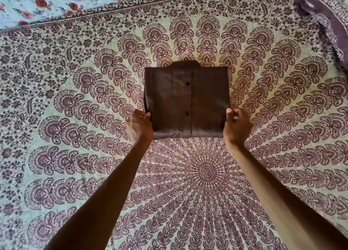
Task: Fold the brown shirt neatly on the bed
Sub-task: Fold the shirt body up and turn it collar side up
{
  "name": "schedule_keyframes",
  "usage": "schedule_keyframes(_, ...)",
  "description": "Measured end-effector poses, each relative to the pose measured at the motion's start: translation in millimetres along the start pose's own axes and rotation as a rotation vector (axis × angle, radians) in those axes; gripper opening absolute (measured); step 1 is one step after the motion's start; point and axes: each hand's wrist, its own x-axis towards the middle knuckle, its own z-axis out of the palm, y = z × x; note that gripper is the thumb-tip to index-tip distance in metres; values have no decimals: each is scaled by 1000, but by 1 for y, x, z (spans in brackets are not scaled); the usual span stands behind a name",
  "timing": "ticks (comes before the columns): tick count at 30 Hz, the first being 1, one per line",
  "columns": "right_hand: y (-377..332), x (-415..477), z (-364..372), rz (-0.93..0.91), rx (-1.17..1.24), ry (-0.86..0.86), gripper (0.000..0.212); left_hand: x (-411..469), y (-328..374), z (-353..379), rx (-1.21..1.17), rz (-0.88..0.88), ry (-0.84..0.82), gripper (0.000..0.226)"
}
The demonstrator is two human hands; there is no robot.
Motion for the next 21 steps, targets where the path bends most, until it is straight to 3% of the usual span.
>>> schedule_keyframes(12, 2, 9, 3, 111, 55, -176, 37, 5, 12, 7, -245, -204, -107, 24)
schedule_keyframes(17, 3, 12, 1, 115, -3, -210, 30, 13, 18, 9, -105, -247, -161, 31)
schedule_keyframes(21, 2, 13, 0, 121, -46, -163, 34, 8, 21, 8, -87, -225, -87, 31)
